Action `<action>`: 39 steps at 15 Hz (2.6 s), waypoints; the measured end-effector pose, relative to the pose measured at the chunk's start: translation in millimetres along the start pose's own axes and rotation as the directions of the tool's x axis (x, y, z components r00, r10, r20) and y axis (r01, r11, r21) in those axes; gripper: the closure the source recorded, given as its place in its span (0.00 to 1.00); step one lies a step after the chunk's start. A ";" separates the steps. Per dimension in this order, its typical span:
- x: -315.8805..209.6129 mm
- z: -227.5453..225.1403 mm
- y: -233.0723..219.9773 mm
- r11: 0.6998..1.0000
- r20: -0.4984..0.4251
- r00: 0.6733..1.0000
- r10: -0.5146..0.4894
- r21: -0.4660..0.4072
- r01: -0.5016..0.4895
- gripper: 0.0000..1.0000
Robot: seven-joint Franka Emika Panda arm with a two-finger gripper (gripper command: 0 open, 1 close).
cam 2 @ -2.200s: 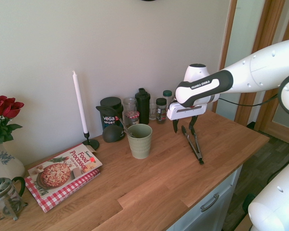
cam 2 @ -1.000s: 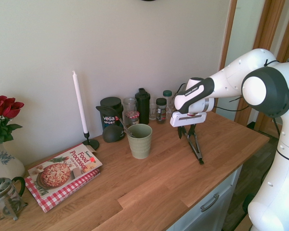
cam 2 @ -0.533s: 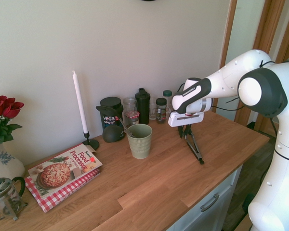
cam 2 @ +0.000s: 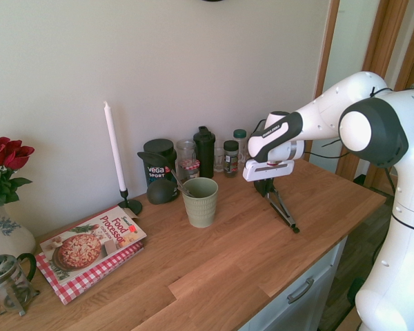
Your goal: Put the tongs back in the holder
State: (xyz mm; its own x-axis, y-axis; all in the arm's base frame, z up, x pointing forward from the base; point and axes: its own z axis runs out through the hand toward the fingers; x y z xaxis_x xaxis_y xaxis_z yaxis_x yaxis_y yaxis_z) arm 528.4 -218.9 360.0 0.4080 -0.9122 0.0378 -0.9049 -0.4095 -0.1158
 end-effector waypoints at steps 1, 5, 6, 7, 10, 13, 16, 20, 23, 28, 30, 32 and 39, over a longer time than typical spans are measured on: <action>2.7 -18.3 -3.2 1.000 -0.007 1.000 0.000 0.018 0.000 1.00; -7.7 -120.0 -15.3 0.993 -0.025 0.999 -0.020 0.117 0.023 1.00; -15.8 -136.1 -20.0 0.990 -0.031 0.999 -0.033 0.133 0.037 1.00; -25.5 -149.0 -26.0 0.988 -0.038 0.998 -0.046 0.148 0.051 1.00; -54.4 -184.1 -39.0 0.981 -0.061 0.996 -0.071 0.176 0.081 1.00; -86.5 -239.5 -40.9 0.968 -0.105 0.989 -0.102 0.218 0.123 1.00; -140.6 -317.8 -48.7 0.940 -0.172 0.972 -0.157 0.276 0.201 1.00; -237.6 -382.7 -95.8 0.908 -0.320 0.922 -0.218 0.281 0.312 1.00; -248.5 -355.6 -133.8 0.911 -0.342 0.909 -0.239 0.246 0.332 1.00; -232.8 -300.6 -170.9 0.917 -0.314 0.915 -0.254 0.224 0.331 1.00; -225.1 -286.3 -175.0 0.918 -0.287 0.923 -0.257 0.227 0.326 1.00; -217.2 -262.8 -173.5 0.920 -0.257 0.930 -0.264 0.221 0.323 1.00; -216.6 -213.6 -164.7 0.918 -0.208 0.928 -0.309 0.189 0.348 0.00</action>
State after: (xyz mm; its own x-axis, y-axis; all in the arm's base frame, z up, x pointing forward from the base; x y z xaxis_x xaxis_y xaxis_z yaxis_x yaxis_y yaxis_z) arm 563.2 43.4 582.9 0.6327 -0.7230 0.2776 -0.6661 -0.6908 -0.2812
